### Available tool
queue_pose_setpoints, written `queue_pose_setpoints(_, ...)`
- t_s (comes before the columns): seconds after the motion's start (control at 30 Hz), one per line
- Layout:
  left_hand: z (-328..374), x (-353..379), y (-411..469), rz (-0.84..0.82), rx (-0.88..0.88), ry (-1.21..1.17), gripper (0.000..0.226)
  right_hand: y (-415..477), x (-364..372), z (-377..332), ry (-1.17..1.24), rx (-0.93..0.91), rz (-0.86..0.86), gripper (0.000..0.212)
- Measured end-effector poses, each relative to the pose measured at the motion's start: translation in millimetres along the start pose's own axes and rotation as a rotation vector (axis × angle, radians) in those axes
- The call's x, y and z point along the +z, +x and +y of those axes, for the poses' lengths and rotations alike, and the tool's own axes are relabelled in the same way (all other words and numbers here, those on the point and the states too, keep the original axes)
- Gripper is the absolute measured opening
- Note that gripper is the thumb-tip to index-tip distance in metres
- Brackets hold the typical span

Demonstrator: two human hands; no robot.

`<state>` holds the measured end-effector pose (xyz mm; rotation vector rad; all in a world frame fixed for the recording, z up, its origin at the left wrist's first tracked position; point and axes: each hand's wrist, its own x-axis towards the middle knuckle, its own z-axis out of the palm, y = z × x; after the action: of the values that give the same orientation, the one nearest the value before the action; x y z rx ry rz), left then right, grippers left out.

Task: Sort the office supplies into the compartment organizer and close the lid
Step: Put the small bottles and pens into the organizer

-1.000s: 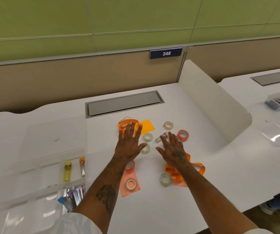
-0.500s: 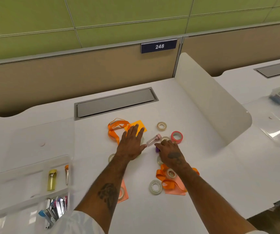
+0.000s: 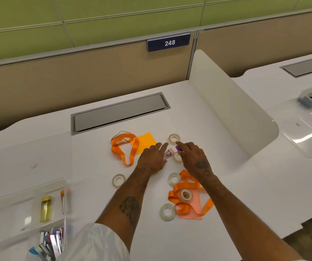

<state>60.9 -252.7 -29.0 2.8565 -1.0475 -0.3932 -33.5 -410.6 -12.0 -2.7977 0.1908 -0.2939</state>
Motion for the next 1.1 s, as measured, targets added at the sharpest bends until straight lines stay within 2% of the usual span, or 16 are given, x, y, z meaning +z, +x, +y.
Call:
queue_pose_setpoints(0.13,10,11,9,-0.021,0.042,0.101,0.077,-3,-2,10,0.023,0.071,-0.004,0.035)
queue_pose_setpoints(0.27,17,17,14,-0.029,0.06,0.092,0.061,-5,-4,13,0.035,0.113,-0.011,0.035)
queue_pose_setpoints(0.37,19,11,12,0.002,0.035,-0.028,0.05,-6,-5,10,0.073,0.158,-0.007,0.035)
queue_pose_setpoints(0.53,12,-18,-4,0.145,-0.06,-0.339,0.04,-3,-8,-7,0.221,0.255,0.014,0.03)
queue_pose_setpoints(0.67,-12,-43,-29,0.216,-0.077,-0.509,0.037,0,-4,-33,0.283,0.215,0.026,0.029)
queue_pose_setpoints(0.8,-48,-58,-67,0.291,-0.112,-0.579,0.047,6,8,-73,0.339,0.156,-0.001,0.026)
queue_pose_setpoints(1.1,-154,-66,-179,0.405,-0.281,-0.555,0.036,4,44,-210,0.457,0.006,-0.094,0.034)
